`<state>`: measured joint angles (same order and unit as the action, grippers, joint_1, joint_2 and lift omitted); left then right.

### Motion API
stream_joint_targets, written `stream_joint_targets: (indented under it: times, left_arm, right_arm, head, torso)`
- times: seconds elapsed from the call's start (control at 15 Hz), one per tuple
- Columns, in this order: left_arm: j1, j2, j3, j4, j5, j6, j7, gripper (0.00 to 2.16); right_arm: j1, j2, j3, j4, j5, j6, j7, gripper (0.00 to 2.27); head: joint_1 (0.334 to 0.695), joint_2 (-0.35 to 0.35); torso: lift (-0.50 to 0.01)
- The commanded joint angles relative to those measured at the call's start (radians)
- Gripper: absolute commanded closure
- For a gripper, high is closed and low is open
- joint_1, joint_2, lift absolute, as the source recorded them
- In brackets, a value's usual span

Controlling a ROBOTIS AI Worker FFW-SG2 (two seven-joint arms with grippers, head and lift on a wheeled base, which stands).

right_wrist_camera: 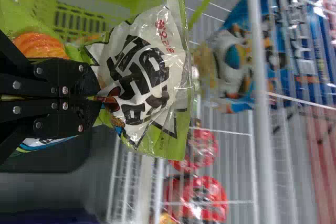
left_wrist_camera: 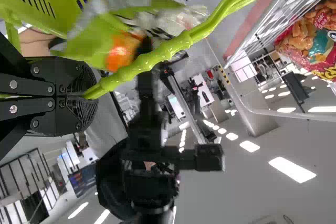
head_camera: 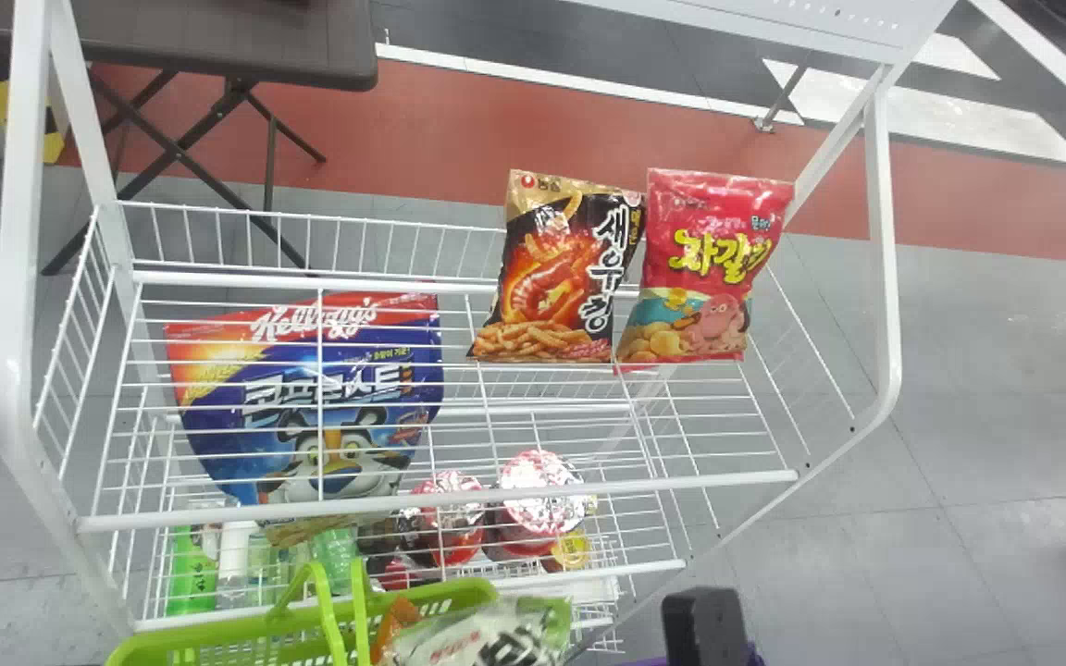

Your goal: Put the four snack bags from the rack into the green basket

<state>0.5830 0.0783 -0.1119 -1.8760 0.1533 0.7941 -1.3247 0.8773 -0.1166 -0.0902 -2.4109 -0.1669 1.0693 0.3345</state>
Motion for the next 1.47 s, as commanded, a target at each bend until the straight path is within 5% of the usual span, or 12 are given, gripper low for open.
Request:
stream_joint_targets:
  times: [0.0,0.47,0.53,0.6,0.67,0.73,1.2,1.4]
  left_arm:
    - [0.001,0.000,0.000,0.000,-0.001,-0.003,-0.004,2.13]
    - [0.018,-0.002,-0.003,-0.006,-0.001,-0.028,-0.013,2.13]
    - [0.018,-0.002,-0.005,-0.005,-0.001,-0.031,-0.013,2.13]
    - [0.018,-0.002,-0.006,-0.005,-0.001,-0.031,-0.013,2.13]
    - [0.018,-0.002,-0.009,-0.005,-0.003,-0.031,-0.011,2.13]
    - [0.017,-0.002,-0.014,-0.005,-0.006,-0.031,-0.010,2.13]
    - [0.015,-0.002,-0.019,-0.006,-0.008,-0.031,-0.010,2.13]
    - [0.020,-0.002,-0.020,-0.008,-0.009,-0.031,-0.011,2.13]
  right_arm:
    - [0.000,0.000,0.060,0.024,-0.005,-0.048,0.000,2.16]
    - [-0.050,-0.005,0.261,0.095,0.032,-0.174,-0.026,2.14]
    - [-0.061,-0.008,0.261,0.116,0.033,-0.168,-0.025,2.01]
    - [-0.072,-0.011,0.259,0.139,0.033,-0.168,-0.017,1.60]
    - [-0.080,-0.014,0.251,0.154,0.033,-0.174,-0.012,0.68]
    - [-0.080,-0.014,0.239,0.165,0.033,-0.186,-0.008,0.02]
    - [-0.058,-0.009,0.107,0.107,0.010,-0.208,0.032,0.07]
    - [-0.044,0.034,0.017,0.053,-0.051,-0.395,0.044,0.08]
  head:
    - [0.695,-0.350]
    - [0.695,-0.350]
    - [0.695,-0.350]
    - [0.695,-0.350]
    - [0.695,-0.350]
    - [0.695,-0.350]
    - [0.695,-0.350]
    - [0.695,-0.350]
  torso:
    - [-0.006]
    - [-0.006]
    - [-0.006]
    - [-0.006]
    - [-0.006]
    - [-0.006]
    - [-0.006]
    - [-0.006]
